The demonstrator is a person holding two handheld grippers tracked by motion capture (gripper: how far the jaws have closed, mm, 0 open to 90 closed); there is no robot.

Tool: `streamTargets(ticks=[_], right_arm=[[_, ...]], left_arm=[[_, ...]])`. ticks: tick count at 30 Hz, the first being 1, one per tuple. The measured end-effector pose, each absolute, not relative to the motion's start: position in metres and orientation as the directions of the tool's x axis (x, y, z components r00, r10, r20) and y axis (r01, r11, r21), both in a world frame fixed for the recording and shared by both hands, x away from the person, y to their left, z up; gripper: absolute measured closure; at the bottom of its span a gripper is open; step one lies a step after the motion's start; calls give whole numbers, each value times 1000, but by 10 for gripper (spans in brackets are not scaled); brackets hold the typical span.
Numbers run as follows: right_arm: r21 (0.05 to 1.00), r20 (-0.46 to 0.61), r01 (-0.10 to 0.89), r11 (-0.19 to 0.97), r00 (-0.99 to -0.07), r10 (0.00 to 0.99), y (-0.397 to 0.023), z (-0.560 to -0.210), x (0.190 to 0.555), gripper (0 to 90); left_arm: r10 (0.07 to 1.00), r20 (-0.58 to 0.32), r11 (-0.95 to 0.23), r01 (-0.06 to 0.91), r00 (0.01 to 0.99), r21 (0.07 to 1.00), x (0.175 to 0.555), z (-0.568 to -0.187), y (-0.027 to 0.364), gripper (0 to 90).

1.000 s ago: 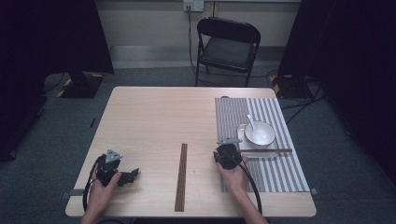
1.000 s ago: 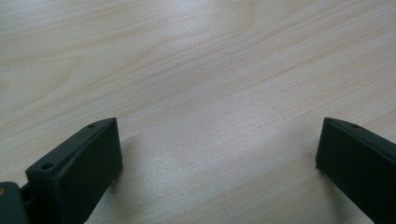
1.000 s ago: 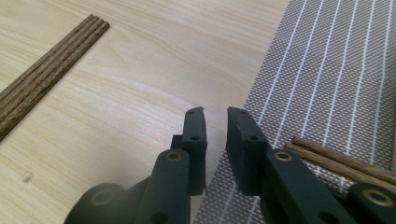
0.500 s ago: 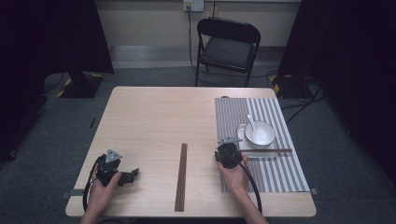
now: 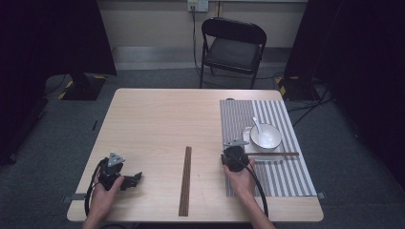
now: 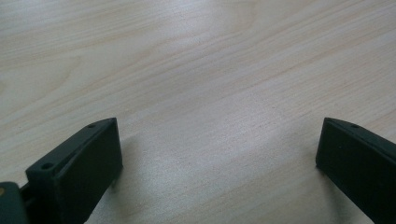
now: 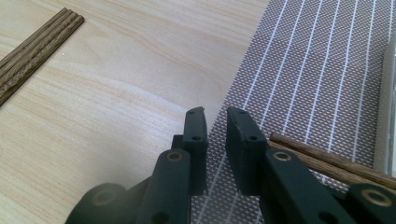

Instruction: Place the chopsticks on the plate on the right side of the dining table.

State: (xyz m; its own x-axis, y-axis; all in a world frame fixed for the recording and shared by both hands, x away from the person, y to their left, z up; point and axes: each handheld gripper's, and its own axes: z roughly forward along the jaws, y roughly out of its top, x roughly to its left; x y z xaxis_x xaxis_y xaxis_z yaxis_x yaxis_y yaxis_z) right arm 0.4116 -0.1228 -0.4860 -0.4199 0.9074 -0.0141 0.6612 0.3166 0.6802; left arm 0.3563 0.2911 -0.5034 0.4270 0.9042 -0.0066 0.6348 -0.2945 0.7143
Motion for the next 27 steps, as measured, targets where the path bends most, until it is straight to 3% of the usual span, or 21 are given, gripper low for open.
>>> streamTargets(ticks=[15,27], right_arm=[[699,-6,634,331,-457,889,-119,-478,402,747],[716,30,603,351,-529,848,-124,-466,374,584]], left_arm=[[904,-7,-295,635,427,714,356,-503,291,0],[904,-7,-294,635,427,714,356,-503,291,0]])
